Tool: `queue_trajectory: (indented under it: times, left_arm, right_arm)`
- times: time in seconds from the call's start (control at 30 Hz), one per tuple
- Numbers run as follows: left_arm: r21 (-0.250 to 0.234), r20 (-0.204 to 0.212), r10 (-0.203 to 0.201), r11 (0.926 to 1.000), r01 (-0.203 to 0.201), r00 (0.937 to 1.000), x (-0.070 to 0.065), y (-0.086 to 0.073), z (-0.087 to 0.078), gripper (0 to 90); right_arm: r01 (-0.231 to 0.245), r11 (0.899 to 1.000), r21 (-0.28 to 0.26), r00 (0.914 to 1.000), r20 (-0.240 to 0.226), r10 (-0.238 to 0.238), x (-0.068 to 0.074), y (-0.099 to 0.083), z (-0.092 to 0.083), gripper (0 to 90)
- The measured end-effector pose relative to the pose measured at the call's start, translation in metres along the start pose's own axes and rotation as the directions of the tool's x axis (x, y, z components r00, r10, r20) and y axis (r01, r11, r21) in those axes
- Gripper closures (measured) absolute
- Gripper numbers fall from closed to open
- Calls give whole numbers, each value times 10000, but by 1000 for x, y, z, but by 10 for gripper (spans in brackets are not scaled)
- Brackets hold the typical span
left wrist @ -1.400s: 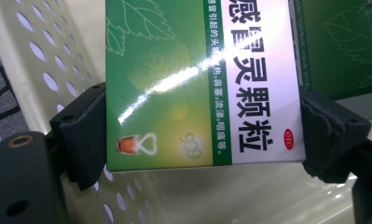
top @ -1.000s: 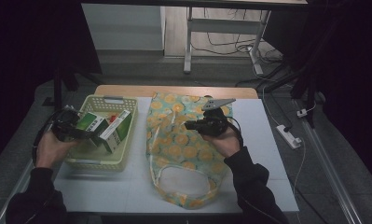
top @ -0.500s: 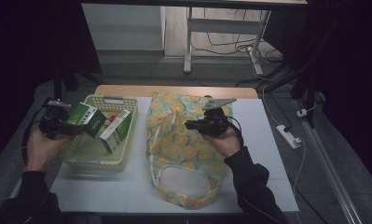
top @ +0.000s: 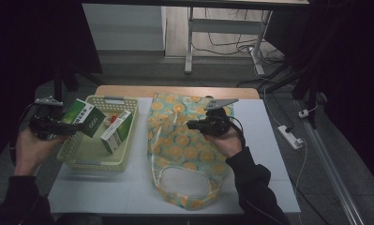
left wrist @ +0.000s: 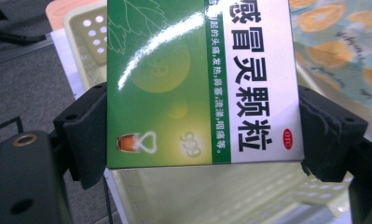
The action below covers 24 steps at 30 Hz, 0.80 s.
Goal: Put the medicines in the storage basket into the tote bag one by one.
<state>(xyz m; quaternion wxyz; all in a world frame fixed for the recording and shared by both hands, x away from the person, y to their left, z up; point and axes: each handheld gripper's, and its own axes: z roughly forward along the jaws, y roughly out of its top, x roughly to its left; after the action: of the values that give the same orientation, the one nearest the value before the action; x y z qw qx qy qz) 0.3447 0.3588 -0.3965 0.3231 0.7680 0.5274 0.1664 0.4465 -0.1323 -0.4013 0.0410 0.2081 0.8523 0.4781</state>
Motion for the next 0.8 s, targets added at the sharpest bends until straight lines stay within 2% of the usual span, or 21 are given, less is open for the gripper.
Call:
queue_trajectory:
  times: [0.33, 0.47, 0.57, 0.77, 0.8]
  left_arm:
    - [-206, 458, 424, 9989, -414, 9981, -22, 2, -14, 171]
    - [-296, 812, 665, 9975, -643, 9945, -33, 3, -17, 171]
    - [-365, 1220, 888, 9957, -850, 9886, -44, 3, -16, 170]
    - [-287, 1619, 1243, 9922, -1213, 9789, -63, 4, -11, 170]
    - [-311, 1768, 1282, 9917, -1247, 9759, -65, 4, -10, 171]
  right_arm:
    - [6, 10000, -15, 10000, 24, -6, 0, 0, 0, 900]
    - [15, 10000, -27, 10000, 30, -14, 0, 0, 0, 900]
    - [22, 10000, -41, 10000, 38, -22, 0, 0, 0, 900]
    - [31, 10000, -54, 10000, 47, -31, 0, 0, 0, 900]
    - [37, 10000, -47, 10000, 46, -37, 0, 0, 0, 900]
